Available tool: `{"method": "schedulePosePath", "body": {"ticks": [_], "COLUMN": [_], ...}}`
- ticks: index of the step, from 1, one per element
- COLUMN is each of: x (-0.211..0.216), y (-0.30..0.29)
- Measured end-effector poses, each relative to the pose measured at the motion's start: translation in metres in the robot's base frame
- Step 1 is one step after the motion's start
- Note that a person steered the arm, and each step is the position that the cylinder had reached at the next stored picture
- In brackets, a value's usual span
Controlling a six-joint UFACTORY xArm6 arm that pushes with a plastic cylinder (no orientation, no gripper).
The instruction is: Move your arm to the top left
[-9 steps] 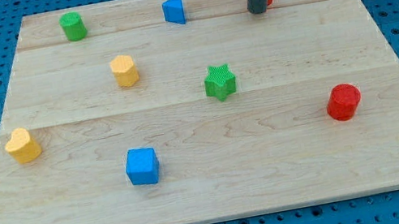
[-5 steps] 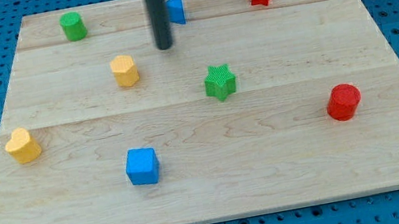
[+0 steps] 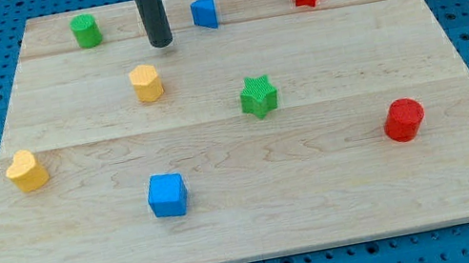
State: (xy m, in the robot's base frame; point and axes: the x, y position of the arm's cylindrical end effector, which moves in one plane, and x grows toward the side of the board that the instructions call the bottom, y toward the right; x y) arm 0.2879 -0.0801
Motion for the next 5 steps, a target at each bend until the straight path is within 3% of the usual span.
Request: {"method": "schedulePosePath", "body": {"ticks": [3, 5], "x": [-0.062, -0.054], "y": [-0.04, 0.081]}}
